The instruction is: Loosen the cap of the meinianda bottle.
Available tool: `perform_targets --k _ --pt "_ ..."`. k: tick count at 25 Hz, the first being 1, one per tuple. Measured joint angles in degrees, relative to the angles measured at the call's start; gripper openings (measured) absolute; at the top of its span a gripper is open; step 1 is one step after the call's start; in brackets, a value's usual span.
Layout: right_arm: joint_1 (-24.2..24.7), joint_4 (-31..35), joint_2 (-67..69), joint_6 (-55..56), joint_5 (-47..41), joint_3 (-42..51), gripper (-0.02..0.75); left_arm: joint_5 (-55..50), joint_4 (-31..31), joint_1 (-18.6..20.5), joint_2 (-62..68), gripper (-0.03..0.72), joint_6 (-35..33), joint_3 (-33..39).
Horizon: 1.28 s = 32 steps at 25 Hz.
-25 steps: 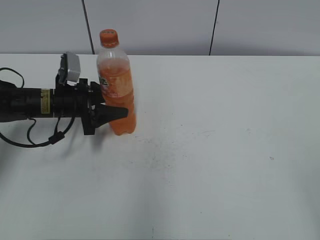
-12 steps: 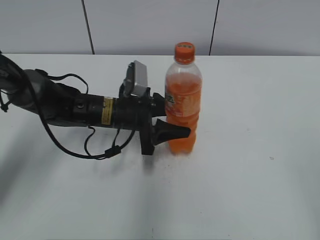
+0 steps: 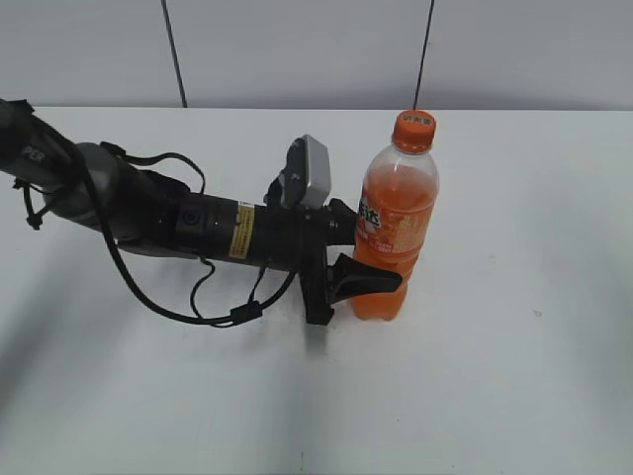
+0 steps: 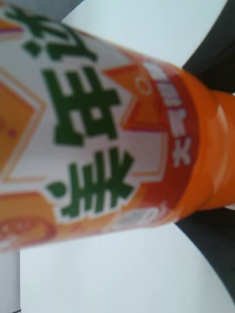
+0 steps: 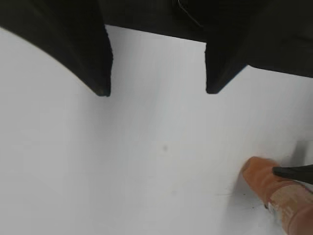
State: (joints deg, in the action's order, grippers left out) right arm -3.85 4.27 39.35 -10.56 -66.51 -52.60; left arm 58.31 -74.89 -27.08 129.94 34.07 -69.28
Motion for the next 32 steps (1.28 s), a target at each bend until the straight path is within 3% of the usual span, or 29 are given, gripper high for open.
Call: perform_targets --k 10,19,26,32 --pt "-1.3 7.3 31.8 -7.6 -2.9 -21.5 0.438 -0.3 0.4 0.0 0.0 0.391 2.2 0.0" --pt "-18.8 3.7 48.0 -0.7 -2.9 -38.2 0.438 -0.5 0.7 0.0 0.0 0.391 2.7 0.0" --pt "-26.0 3.3 56.4 5.6 -2.9 -41.7 0.438 -0.7 1.0 0.0 0.0 0.391 3.2 0.0" --pt "-26.7 3.0 59.3 6.4 -3.1 -41.8 0.413 -0.7 1.1 0.0 0.0 0.391 3.3 0.0"
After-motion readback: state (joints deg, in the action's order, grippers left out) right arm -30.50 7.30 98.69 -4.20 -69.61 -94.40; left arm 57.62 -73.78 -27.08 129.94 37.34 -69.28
